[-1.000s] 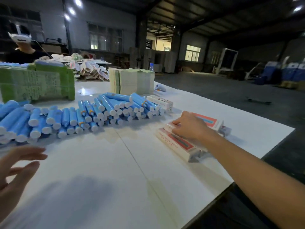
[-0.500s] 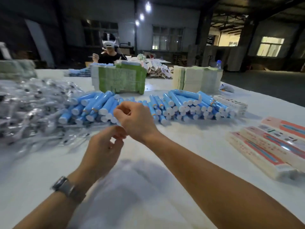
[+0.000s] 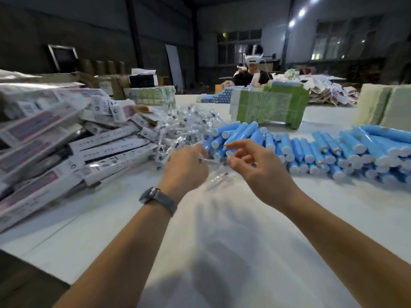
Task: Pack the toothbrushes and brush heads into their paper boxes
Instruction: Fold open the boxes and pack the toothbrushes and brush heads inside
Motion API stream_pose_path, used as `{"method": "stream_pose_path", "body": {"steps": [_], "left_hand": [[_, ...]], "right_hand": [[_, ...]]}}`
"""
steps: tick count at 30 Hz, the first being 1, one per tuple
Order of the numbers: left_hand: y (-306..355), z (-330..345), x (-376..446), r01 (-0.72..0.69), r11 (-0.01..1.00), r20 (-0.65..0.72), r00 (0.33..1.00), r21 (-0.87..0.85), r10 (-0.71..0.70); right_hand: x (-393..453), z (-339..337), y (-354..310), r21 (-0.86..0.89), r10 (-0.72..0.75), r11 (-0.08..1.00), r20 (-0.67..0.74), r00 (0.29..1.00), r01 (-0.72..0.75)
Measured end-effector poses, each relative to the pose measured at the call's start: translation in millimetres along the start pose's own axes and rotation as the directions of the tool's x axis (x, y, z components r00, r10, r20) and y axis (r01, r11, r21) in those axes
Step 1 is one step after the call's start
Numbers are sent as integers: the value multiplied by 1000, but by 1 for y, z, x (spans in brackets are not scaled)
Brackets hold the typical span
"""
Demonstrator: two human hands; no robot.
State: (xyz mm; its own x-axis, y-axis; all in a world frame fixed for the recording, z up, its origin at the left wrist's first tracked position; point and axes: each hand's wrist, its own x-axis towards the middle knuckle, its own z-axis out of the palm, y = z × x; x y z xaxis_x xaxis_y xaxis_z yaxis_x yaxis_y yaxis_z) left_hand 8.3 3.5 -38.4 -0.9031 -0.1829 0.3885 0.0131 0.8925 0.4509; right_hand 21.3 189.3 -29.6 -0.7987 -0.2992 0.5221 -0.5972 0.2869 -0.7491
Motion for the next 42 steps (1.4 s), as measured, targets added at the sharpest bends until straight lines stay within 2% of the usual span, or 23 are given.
{"method": "stream_pose_path", "body": {"steps": [2,4,7,10,12,15,17,19,20,21,23,25,27,31,34,39,41,42], "left_hand": [[-35,-18,8,118,967,-97,990,227,-98],[-72,-32,15,256,871,-113,967,419,-230],[-114,-40,17,364,754,-79,919,547,-386],[-130,-41,17,369,695,-162,924,617,-347],[-126,-45,18,375,711,-208,926,595,-314],[-104,-55,17,349,814,-329,921,463,-208],[-76,-57,10,238,930,-392,912,278,-116],[-36,-52,1,105,994,-304,947,-24,-107],[-14,-45,-4,61,973,-207,972,-223,-108],[6,-34,-9,39,907,-112,989,-419,-95],[40,-9,-20,22,710,-4,999,-704,-34],[63,19,-30,47,467,71,997,-883,33],[77,41,-37,59,292,86,993,-955,80],[79,63,-45,3,161,27,989,-987,147],[71,70,-49,-61,178,-22,976,-982,218],[68,76,-52,-145,200,-80,949,-969,304],[65,80,-51,-201,260,-106,935,-945,338],[63,82,-50,-247,326,-130,931,-912,342]], "right_hand": [[-3,0,-3,20,-4,1000,7,1000,4],[-5,-1,-6,11,-4,1000,24,1000,4],[-5,-2,-8,13,-7,1000,34,999,7],[-5,-4,-8,20,-9,1000,30,1000,9],[-5,-4,-5,19,-6,1000,27,1000,6],[-2,-5,0,36,21,999,5,1000,-21],[0,-7,3,63,35,997,-26,999,-33],[2,-11,4,102,54,994,-51,997,-49],[3,-12,4,124,72,990,-66,995,-63],[4,-14,4,144,92,986,-88,992,-79],[5,-18,4,176,128,979,-146,981,-101],[5,-21,5,206,142,974,-210,967,-98],[3,-26,7,201,153,974,-254,955,-103],[-4,-31,13,119,165,983,-225,960,-141],[-9,-26,13,114,120,989,-196,973,-99],[-14,-21,15,-17,57,998,-174,983,-60],[-16,-21,16,-32,37,999,-200,979,-45],[-17,-21,16,-38,26,999,-220,975,-36]]}}
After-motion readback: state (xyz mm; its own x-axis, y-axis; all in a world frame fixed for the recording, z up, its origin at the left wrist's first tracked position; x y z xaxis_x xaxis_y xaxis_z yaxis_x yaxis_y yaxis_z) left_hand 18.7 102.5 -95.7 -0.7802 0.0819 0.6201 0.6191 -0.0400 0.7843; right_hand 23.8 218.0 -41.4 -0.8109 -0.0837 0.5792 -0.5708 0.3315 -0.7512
